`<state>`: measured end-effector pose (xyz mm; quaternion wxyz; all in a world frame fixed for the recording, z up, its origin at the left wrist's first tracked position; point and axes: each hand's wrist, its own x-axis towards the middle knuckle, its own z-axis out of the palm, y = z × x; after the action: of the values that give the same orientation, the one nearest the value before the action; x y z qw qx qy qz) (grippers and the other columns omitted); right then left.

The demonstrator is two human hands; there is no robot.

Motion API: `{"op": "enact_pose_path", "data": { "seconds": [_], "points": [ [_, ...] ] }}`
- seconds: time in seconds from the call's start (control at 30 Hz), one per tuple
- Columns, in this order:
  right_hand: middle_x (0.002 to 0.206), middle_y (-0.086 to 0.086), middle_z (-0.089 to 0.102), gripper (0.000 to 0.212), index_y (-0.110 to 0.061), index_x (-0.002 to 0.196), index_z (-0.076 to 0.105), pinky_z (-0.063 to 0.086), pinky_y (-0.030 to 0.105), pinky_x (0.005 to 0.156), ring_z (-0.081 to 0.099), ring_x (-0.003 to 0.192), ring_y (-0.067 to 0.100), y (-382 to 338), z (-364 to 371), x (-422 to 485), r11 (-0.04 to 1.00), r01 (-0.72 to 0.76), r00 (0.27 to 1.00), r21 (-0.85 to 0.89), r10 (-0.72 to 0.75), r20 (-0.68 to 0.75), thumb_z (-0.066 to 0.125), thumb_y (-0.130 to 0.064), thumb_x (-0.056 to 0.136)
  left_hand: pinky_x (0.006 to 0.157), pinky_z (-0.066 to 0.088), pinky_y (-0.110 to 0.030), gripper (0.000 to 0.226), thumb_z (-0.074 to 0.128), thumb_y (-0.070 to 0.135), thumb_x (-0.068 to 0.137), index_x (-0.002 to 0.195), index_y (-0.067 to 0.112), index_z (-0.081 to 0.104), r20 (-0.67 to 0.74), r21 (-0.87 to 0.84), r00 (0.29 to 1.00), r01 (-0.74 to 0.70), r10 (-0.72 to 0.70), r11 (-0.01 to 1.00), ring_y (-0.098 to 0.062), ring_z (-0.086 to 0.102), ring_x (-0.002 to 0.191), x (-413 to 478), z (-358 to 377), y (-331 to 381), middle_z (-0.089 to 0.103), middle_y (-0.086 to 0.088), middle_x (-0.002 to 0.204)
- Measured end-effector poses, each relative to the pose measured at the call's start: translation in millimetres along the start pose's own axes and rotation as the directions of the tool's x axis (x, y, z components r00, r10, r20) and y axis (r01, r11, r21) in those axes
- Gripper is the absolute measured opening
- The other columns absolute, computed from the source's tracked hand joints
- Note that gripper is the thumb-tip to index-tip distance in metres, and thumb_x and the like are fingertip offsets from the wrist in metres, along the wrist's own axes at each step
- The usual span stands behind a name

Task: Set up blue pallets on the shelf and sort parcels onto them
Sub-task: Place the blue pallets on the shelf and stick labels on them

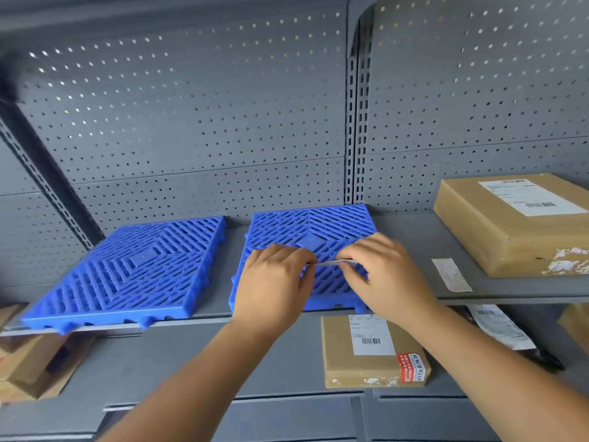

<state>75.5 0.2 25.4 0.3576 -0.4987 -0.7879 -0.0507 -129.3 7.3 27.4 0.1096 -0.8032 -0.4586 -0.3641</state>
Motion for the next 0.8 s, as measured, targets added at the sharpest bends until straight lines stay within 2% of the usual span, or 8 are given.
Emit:
{"op": "enact_pose_path", "data": {
  "seconds": [0.2, 0.4, 0.63, 0.8],
  "points": [
    [0.074, -0.005, 0.065, 0.005, -0.017, 0.086, 0.073, 0.048, 0.045, 0.072, 0.056, 0.076, 0.026, -53.7, 40.6, 26.1, 1.000, -0.001, 0.999, -0.002, 0.000, -0.044, 0.073, -0.014, 0.090, 0.068, 0.053, -0.047, 0.004, 0.074, 0.017, 0.090, 0.093, 0.018, 0.077, -0.017, -0.014, 1.000, -0.022, 0.022, 1.000, -0.030, 0.065, 0.073, -15.6, -31.7, -63.6, 0.074, 0.003, 0.079],
    [0.069, -0.007, 0.058, 0.011, -0.020, 0.082, 0.070, 0.047, 0.043, 0.069, 0.053, 0.073, 0.023, -118.6, 93.5, 53.3, 1.000, 0.018, 0.997, -0.008, -0.019, -0.073, 0.064, -0.022, 0.091, 0.064, 0.051, -0.040, 0.006, 0.073, 0.017, 0.089, 0.093, 0.017, 0.078, -0.046, 0.002, 0.998, -0.035, 0.035, 0.999, -0.031, 0.063, 0.069, -38.1, -73.6, -142.7, 0.070, 0.002, 0.071],
    [0.075, -0.008, 0.067, 0.009, -0.023, 0.086, 0.074, 0.044, 0.040, 0.073, 0.057, 0.077, 0.024, -191.2, 152.8, 74.0, 0.999, 0.047, 0.994, -0.026, -0.050, -0.097, 0.066, -0.022, 0.091, 0.072, 0.055, -0.046, 0.008, 0.073, 0.014, 0.088, 0.094, 0.014, 0.079, -0.011, -0.037, 1.000, -0.016, 0.016, 0.999, -0.033, 0.066, 0.076, -70.3, -112.3, -228.8, 0.076, -0.001, 0.087],
    [0.075, -0.006, 0.068, 0.012, -0.018, 0.085, 0.077, 0.049, 0.044, 0.069, 0.058, 0.077, 0.027, -231.1, 182.1, 85.4, 0.995, 0.094, 0.993, -0.029, -0.095, -0.067, 0.067, -0.016, 0.090, 0.074, 0.055, -0.042, 0.011, 0.080, 0.008, 0.087, 0.096, 0.014, 0.080, 0.005, -0.024, 1.000, 0.017, -0.016, 1.000, -0.031, 0.067, 0.080, -90.8, -134.1, -276.5, 0.077, 0.001, 0.087]
  ]
}}
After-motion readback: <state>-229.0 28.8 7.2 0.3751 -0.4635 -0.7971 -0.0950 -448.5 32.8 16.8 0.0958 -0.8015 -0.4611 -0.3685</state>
